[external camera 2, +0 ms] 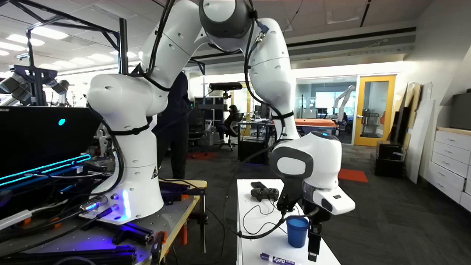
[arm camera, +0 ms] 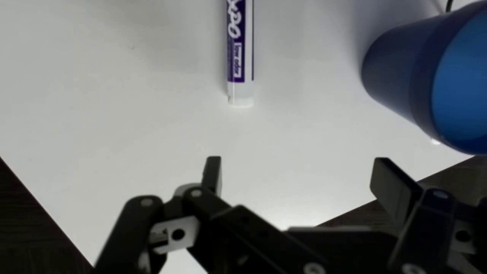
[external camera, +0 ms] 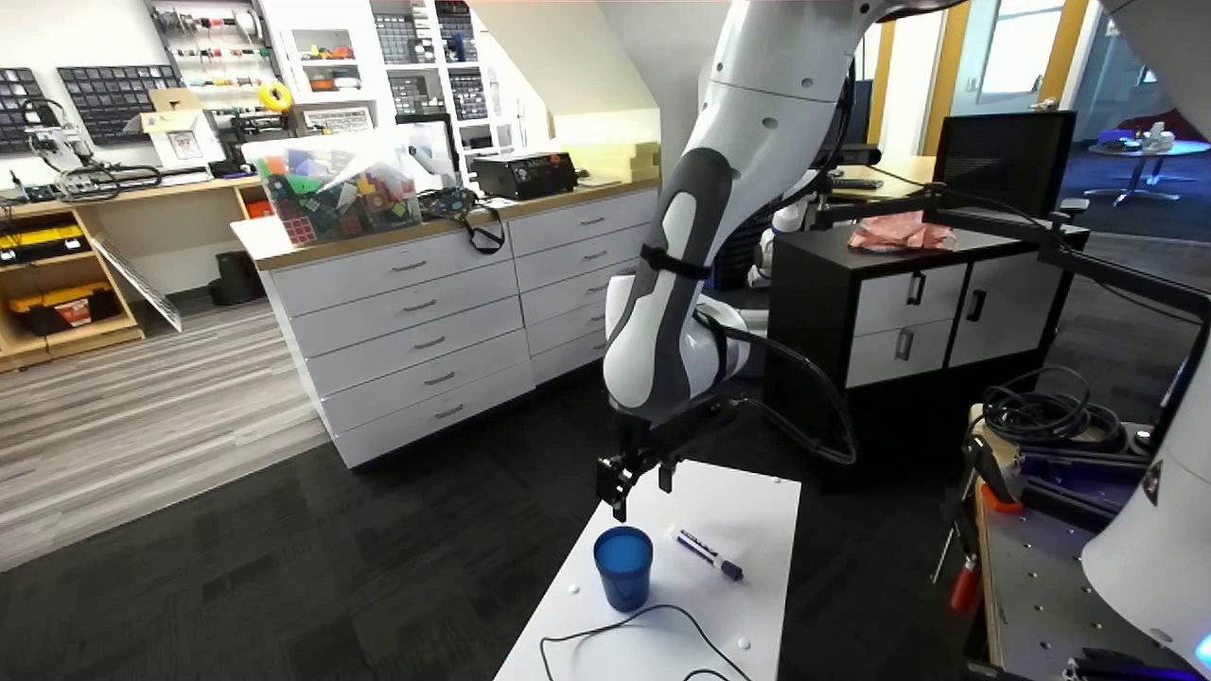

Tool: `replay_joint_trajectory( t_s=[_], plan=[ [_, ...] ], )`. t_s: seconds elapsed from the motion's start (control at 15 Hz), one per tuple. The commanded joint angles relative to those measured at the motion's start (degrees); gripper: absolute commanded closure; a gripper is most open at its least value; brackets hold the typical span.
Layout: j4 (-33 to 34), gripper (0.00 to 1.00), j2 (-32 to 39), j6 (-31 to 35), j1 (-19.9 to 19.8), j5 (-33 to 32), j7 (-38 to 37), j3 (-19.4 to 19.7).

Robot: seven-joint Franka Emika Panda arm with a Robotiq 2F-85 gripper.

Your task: Remove the marker from the cup and put it on the table

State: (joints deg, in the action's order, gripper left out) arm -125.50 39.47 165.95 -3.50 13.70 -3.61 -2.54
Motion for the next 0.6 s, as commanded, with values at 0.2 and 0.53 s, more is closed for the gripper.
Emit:
replay_joint_trajectory(
  t_s=[0.2,0.53],
  plan=[
    [-5.08,0.00,-7.90,-1.81,5.78,-3.95,-4.42,5.53],
    [-3.11,0.00,-5.95,-0.06,5.83,-4.88,-4.25,5.31]
  ],
)
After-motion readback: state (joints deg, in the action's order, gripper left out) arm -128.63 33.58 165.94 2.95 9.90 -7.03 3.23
